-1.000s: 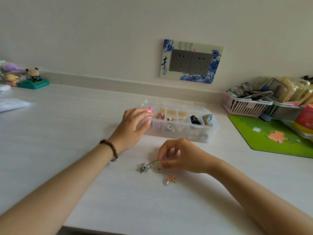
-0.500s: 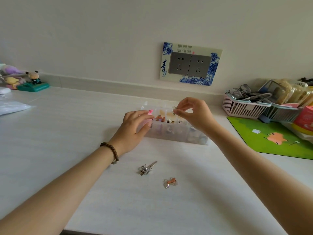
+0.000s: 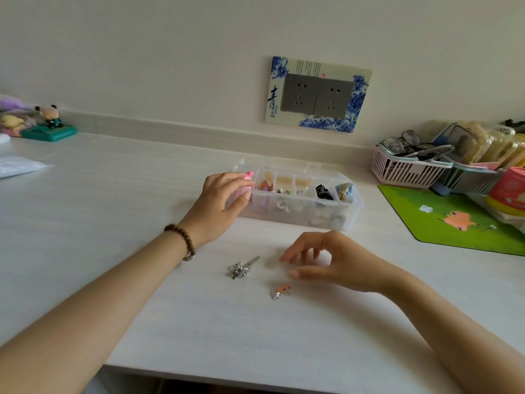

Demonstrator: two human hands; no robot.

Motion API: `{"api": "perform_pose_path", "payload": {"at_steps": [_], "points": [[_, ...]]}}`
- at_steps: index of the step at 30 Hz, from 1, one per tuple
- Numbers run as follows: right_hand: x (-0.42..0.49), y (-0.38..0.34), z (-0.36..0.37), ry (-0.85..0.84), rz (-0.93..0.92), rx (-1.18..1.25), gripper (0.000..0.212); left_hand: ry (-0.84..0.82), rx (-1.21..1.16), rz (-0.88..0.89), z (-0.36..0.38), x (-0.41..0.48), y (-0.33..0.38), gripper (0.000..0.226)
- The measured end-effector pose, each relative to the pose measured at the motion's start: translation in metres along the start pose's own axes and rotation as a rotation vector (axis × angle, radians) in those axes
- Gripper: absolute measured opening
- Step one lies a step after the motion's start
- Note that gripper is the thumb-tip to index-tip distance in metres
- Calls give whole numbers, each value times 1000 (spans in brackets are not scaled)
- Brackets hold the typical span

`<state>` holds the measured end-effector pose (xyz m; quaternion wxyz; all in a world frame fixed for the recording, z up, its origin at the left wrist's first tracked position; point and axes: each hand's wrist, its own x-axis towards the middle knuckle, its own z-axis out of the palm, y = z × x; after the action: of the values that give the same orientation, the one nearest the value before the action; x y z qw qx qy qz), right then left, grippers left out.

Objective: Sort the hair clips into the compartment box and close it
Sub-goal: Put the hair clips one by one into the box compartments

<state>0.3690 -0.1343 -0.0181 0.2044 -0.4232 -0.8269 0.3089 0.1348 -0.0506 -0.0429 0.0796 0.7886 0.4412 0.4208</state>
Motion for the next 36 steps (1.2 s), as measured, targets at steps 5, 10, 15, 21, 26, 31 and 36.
{"api": "perform_pose_path", "payload": {"at_steps": [5, 10, 15, 21, 26, 31, 36], "points": [[1, 2, 13, -41, -36, 38, 22, -5, 13, 1, 0, -1, -1, 38], [2, 6, 18, 24, -63, 73, 14, -12, 7, -5, 0, -1, -3, 38], [17, 2, 1, 245, -102, 187, 14, 1, -17, 4, 1, -1, -3, 30], [73, -1, -51, 613, -53, -73, 11, -11, -24, -16, 0, 0, -2, 29], [100, 7, -44, 560, 100, -260, 12, -19, -32, -17, -1, -1, -1, 30], [75, -9, -26, 598, -54, -17, 10, -16, -44, -21, -2, 1, -2, 28], [48, -21, 13, 124, -50, 103, 13, -8, -29, -14, -2, 2, -2, 28]]}}
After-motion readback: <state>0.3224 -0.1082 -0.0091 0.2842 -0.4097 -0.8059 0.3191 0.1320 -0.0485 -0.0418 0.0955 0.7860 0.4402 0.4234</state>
